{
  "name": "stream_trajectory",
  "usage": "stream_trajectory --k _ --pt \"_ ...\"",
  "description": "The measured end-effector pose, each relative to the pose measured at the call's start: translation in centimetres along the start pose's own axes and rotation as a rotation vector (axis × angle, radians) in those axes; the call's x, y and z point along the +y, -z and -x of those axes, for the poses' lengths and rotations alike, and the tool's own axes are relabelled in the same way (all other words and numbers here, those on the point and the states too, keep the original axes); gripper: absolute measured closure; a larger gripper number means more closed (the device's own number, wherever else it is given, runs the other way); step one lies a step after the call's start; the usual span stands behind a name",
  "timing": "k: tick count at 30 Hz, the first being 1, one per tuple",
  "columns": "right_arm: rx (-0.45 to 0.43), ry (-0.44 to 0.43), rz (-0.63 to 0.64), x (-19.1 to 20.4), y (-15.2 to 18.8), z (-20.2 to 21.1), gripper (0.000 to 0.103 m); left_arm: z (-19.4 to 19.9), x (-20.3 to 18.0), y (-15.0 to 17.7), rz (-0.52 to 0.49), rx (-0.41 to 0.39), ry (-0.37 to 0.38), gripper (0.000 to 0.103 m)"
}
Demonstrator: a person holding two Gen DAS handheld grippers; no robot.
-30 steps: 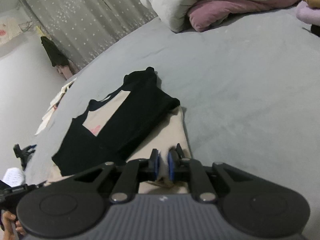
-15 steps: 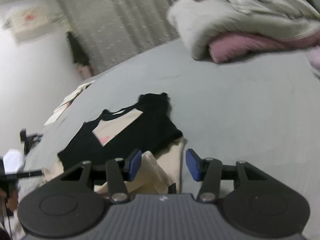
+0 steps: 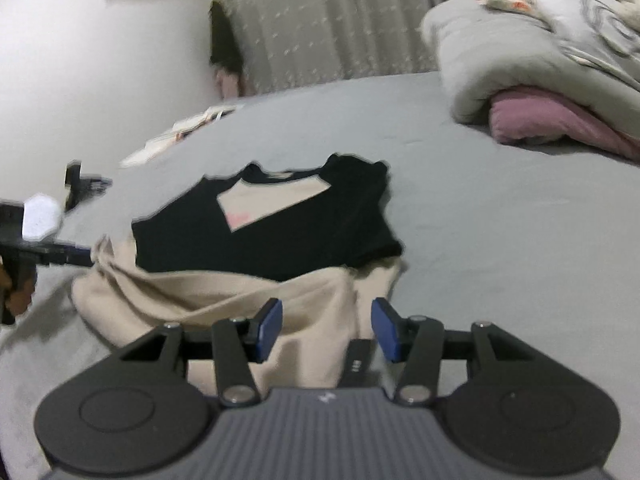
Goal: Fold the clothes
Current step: 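Fold the cream hem up over the black sleeves with both grippers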
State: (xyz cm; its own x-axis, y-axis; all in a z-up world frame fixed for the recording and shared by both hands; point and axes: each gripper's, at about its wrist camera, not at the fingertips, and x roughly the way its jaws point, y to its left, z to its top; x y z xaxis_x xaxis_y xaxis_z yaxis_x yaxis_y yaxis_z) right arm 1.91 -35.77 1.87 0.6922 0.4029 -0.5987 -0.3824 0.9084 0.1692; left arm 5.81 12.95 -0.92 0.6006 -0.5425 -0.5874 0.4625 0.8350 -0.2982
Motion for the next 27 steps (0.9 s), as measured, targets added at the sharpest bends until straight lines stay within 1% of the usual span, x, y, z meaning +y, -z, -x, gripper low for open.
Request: stream_trajectory --k 5,8,9,11,12,13,17,20,24,26,27 --pt "-0.001 0.024 0.042 0.7 0.5 -1.7 0.056 -0.8 -0.5 0.2 -0.042 -0.041 -0.017 0.060" --pt "-0.004 0.034 0.058 0.9 0.7 -2.1 0.056 -1.0 -0.8 0.5 -0.071 -0.044 -0.027 0.061" --pt "-0.006 0.035 0.061 0.9 0.7 -2.1 0.057 -1.0 -0.8 0.6 -0.076 -0.045 -0.031 0.062" --pt "-0.003 0.037 0.072 1.1 0.7 -2.1 0.061 -1.0 -0.6 0.7 -0.066 -0.051 -0.037 0.072" --pt "-0.002 0.036 0.070 1.1 0.8 -2.0 0.063 -1.1 -0.4 0.6 -0.052 -0.055 -0.043 0.082" --pt "-0.003 0.038 0.073 1.1 0.7 -1.9 0.065 -1.1 -0.2 0.5 -0.038 -0.059 -0.046 0.086" --pt "-0.007 0.046 0.093 1.4 0.6 -1.6 0.068 -1.0 0.0 0.5 -0.014 -0.066 -0.040 0.087" --pt "-0.005 0.053 0.090 1.3 0.7 -1.6 0.067 -0.8 -0.4 0.3 -0.033 -0.102 -0.065 0.084" --pt "-0.001 0.061 0.093 1.3 0.6 -1.7 0.066 -0.5 -1.1 0.1 -0.066 -0.145 -0.096 0.084" --pt "0.000 0.063 0.094 1.3 0.6 -1.7 0.065 -1.0 -1.9 0.0 -0.121 -0.131 -0.107 0.084" --pt "-0.001 0.063 0.093 1.4 0.6 -1.7 0.065 -1.4 -2.0 0.1 -0.133 -0.109 -0.113 0.084"
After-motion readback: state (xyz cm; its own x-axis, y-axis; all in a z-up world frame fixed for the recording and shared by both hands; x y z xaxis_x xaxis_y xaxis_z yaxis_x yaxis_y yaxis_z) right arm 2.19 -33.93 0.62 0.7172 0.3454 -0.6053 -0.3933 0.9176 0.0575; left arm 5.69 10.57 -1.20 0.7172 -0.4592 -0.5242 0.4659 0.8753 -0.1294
